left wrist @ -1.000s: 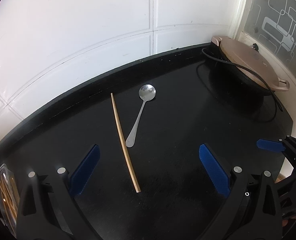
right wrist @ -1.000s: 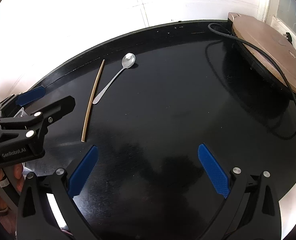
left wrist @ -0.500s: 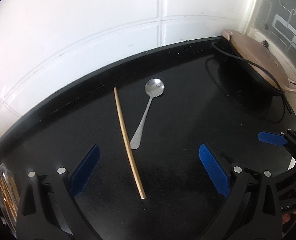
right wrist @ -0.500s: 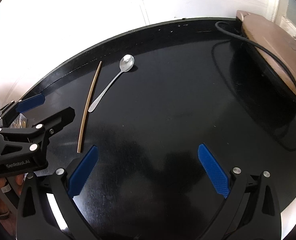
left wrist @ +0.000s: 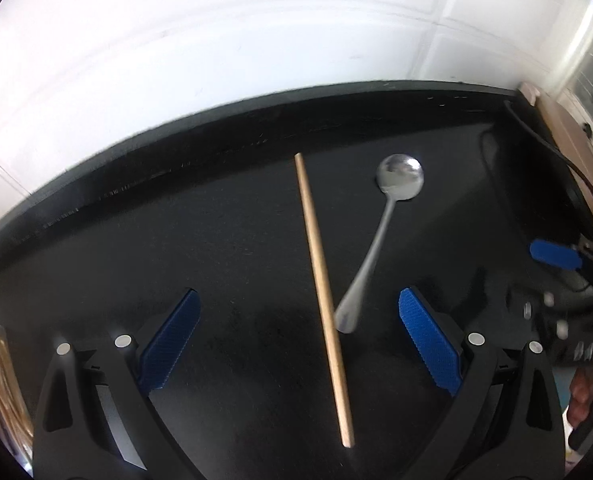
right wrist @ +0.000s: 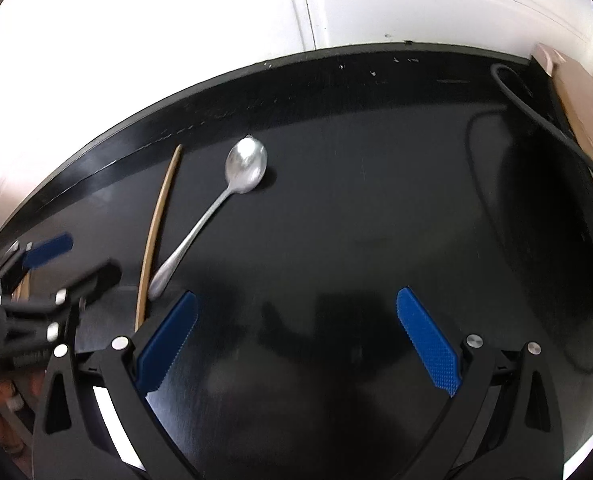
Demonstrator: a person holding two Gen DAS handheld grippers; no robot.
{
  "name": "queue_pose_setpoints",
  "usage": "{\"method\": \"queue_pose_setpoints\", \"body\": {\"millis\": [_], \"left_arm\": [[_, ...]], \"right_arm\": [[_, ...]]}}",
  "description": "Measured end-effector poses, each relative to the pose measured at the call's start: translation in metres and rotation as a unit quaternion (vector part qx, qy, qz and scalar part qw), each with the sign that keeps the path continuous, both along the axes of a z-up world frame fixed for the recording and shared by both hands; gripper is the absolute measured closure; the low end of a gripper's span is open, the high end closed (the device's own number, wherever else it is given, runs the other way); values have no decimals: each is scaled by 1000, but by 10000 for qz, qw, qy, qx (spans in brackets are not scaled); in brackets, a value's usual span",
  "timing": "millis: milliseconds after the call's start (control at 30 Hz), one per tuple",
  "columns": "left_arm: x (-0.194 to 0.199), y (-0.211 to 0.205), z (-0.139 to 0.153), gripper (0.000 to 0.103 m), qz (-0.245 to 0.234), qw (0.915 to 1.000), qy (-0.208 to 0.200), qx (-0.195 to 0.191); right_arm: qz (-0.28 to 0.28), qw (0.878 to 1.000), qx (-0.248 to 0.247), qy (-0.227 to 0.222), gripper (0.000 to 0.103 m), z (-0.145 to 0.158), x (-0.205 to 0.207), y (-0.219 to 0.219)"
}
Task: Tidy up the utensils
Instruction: 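Move both open tools toward the last chopstick and silver spoon, then close left tool on the chopstick while right tool grasps the silver spoon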
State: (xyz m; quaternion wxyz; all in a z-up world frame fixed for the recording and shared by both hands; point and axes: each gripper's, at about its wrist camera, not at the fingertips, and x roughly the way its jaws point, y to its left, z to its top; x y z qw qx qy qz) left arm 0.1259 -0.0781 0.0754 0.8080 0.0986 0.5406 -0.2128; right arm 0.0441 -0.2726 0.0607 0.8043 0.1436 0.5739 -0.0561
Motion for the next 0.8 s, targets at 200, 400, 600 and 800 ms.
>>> {"method": "queue_pose_setpoints", "body": {"millis": [200,400,600,800], "left_arm": [[-4,-6,-28,6,-195,9993,267,152],[-18,-13,-49,6,-414,9980,8,474],[-23,-8,-48,5,-522,9980,-76,348],[-37,-4,-50,5,-488,9980,-203,336]], "right_arm": [[213,9995,230,-65,6,-12,52,-1],[556,9982,204,-56,6,-29,83,11],[726,9972,-137,-120,6,-36,96,14],[936,9928,-739,-99,6,-40,97,34]]}}
